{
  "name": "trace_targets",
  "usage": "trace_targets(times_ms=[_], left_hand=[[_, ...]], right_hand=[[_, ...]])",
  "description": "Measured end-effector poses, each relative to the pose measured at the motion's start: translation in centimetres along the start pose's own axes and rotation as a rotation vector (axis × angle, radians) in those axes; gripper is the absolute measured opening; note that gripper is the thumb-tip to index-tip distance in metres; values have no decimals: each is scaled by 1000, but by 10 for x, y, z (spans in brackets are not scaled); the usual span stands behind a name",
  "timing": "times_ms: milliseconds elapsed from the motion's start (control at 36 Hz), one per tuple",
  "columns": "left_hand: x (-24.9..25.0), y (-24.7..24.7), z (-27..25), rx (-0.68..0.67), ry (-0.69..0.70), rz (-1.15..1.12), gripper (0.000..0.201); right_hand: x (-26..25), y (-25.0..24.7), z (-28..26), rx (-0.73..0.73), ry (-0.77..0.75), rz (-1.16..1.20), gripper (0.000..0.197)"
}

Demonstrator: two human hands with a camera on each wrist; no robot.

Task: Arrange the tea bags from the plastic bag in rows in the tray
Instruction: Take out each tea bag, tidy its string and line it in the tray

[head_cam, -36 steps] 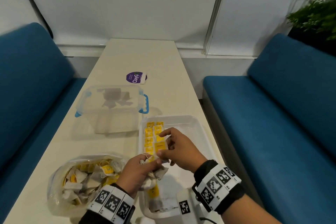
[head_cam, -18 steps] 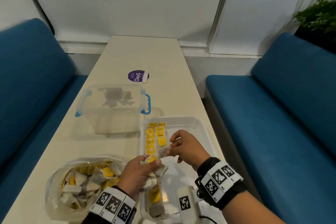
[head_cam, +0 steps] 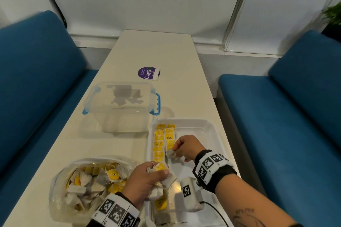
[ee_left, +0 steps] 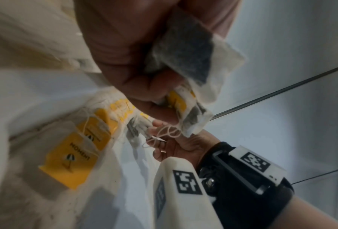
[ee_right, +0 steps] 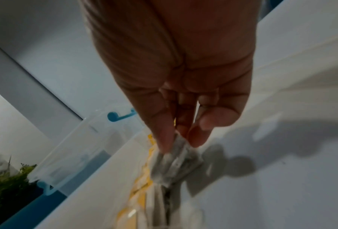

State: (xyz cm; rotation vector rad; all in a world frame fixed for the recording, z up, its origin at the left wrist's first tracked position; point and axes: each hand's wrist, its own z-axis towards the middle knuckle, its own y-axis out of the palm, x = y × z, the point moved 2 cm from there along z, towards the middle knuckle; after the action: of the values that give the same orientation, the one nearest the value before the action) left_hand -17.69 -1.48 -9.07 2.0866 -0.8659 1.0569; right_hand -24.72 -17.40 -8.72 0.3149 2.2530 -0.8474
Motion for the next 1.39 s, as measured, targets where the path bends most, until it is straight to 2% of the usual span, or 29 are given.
trace_targets(times_ms=[167, 250, 361, 528, 611, 750, 805, 861, 917, 972, 1055, 1167, 1222, 1278, 1389], left_hand=[[1, 1, -1, -18, 2, -68, 28], [-1, 0, 1, -29, 25, -77, 25], [-4, -2, 3, -57, 21, -71, 9], [-3, -4, 2, -65, 15, -98, 9], [-1, -6, 1, -84, 10, -159, 28], [1, -3, 3, -23, 93, -163, 41], [4, 2, 0, -18, 117, -152, 30], [3, 5, -2, -37, 108, -178, 18], [3, 8, -5, -58, 101, -184, 22], [3, 9, -7, -77, 102, -193, 25], [2, 11, -7, -76, 97, -173, 40], [2, 12, -6, -98, 93, -188, 38], [2, 11, -6, -101, 86, -187, 53], [1, 10, -5, -99, 87, -179, 59], [2, 10, -5, -93, 121, -148, 40]], right_hand=[[8, 9, 5, -6, 42, -42, 31], [10, 13, 7, 14, 28, -57, 32], [9, 16, 6, 33, 11, -63, 30], [5, 3, -2, 114, -61, -41, 28], [-4, -8, -19, 36, -144, 26, 19], [-15, -15, -61, -269, -155, 95, 34], [-14, -13, -72, -316, -153, 50, 33], [-13, -10, -78, -292, -171, 28, 27], [-11, -9, -81, -260, -183, 60, 22], [-9, -8, -83, -251, -182, 115, 28], [-7, -7, -86, -263, -197, 161, 36], [-4, -9, -88, -263, -212, 179, 34], [-2, -11, -88, -260, -218, 186, 34], [0, -12, -88, -262, -222, 186, 32], [2, -10, -89, -267, -248, 190, 30]])
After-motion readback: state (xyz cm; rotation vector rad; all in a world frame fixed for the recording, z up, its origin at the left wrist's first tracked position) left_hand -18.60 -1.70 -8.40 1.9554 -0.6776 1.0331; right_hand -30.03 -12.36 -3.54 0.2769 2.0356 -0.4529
